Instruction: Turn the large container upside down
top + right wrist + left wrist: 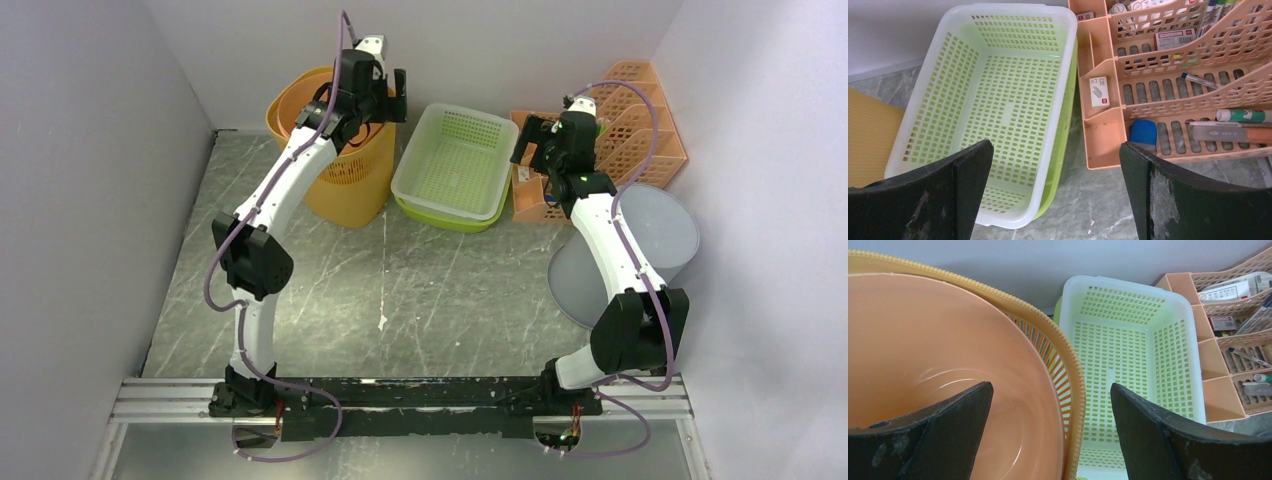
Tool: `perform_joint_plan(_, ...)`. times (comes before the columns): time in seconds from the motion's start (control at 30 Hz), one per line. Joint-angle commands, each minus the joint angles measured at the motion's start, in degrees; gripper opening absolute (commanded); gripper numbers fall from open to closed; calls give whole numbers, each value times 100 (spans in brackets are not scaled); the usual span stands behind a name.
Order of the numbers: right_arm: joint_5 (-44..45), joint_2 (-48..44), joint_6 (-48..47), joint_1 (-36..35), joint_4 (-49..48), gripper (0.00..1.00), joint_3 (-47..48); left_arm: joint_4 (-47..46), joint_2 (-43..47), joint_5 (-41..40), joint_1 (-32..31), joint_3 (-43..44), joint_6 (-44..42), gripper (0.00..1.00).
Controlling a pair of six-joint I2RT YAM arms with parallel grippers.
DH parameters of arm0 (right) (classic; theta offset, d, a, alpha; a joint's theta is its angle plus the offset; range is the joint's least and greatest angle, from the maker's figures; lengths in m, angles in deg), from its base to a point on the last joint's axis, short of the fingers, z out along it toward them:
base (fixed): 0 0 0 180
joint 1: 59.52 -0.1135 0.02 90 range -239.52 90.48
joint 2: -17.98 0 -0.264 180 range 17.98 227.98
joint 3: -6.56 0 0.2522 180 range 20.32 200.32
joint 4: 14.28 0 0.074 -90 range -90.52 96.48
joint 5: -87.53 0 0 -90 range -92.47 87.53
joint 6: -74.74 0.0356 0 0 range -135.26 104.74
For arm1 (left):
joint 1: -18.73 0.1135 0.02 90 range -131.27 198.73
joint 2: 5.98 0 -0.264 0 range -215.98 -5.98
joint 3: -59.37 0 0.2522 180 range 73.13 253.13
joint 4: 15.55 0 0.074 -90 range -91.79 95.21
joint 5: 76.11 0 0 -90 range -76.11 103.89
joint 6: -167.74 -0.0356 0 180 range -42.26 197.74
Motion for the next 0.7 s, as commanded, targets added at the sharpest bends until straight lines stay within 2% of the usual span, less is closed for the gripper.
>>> perform_joint_plan(0.0,3,9,-54,51,44,100,174,-509,449,-174,-55,-187,147,100)
perform_joint_plan(0.67,-3,64,-71,69,40,100,97,-750,526,-712,176,-587,410,97)
